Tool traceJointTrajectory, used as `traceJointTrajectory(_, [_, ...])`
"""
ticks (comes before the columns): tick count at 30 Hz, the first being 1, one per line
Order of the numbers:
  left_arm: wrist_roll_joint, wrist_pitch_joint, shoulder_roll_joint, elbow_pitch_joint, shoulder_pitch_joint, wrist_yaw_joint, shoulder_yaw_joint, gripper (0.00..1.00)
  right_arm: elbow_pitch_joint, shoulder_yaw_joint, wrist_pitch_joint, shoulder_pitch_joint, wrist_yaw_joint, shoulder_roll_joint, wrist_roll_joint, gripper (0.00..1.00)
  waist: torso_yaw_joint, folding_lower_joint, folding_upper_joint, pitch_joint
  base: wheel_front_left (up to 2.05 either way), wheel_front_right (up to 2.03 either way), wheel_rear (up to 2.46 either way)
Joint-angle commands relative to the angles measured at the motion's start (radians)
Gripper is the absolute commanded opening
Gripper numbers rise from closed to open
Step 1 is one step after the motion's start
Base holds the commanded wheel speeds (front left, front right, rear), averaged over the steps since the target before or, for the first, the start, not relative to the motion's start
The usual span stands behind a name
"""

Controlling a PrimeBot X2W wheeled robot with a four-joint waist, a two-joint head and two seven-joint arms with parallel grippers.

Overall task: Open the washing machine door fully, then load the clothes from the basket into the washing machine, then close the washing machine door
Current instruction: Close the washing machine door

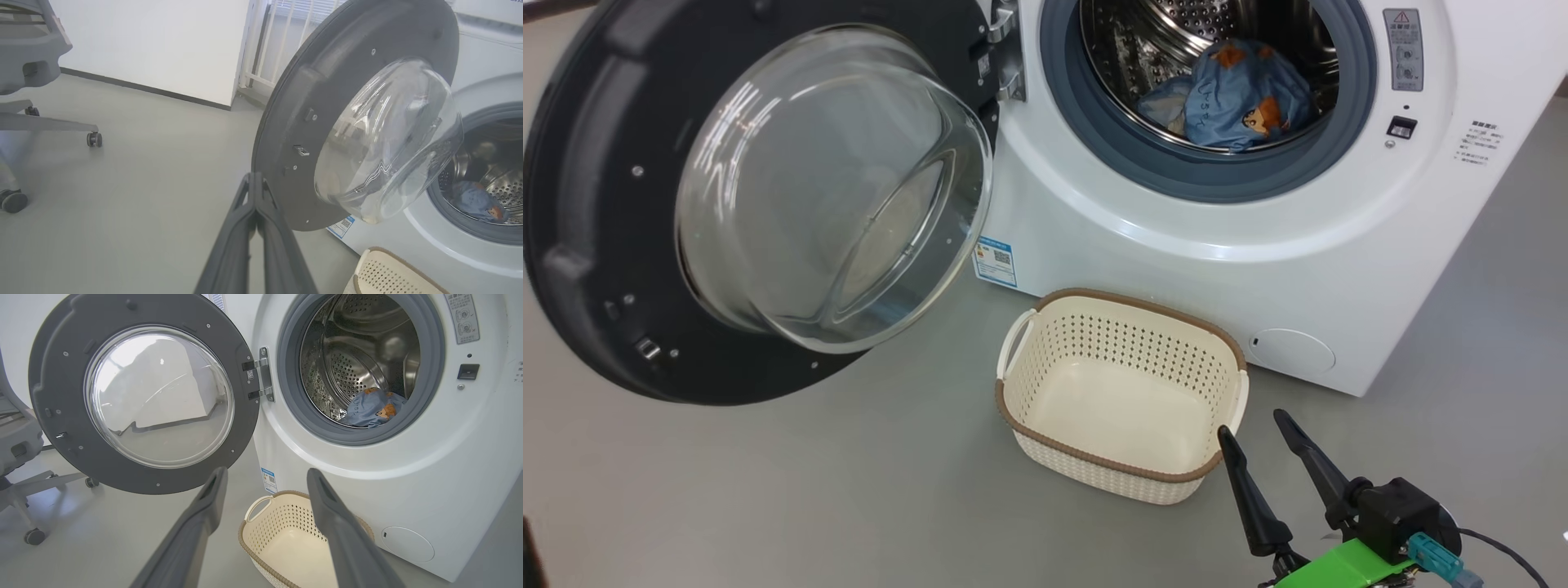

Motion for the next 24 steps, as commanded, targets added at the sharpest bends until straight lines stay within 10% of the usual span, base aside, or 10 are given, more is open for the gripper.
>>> traceJointTrajectory(1, [-0.004,-0.005,0.050,-0.012,-0.048,-0.003,0.034,0.00,-0.028,0.023,-0.005,-0.011,0.003,0.000,-0.004,1.00,-0.009,0.0000,0.0000,0.007,0.00,0.00,0.00])
traceJointTrajectory(13, [-0.698,0.066,0.281,0.183,-0.255,-0.003,0.091,0.00,-0.026,0.034,-0.005,-0.017,0.003,0.000,-0.005,1.00,-0.059,0.0000,0.0000,0.026,0.00,0.00,0.00])
traceJointTrajectory(24, [-1.065,0.285,0.437,0.469,-0.457,-0.003,0.222,0.00,-0.026,0.048,-0.005,-0.028,0.003,0.000,-0.012,1.00,-0.118,0.0000,0.0000,0.046,0.00,0.00,0.00])
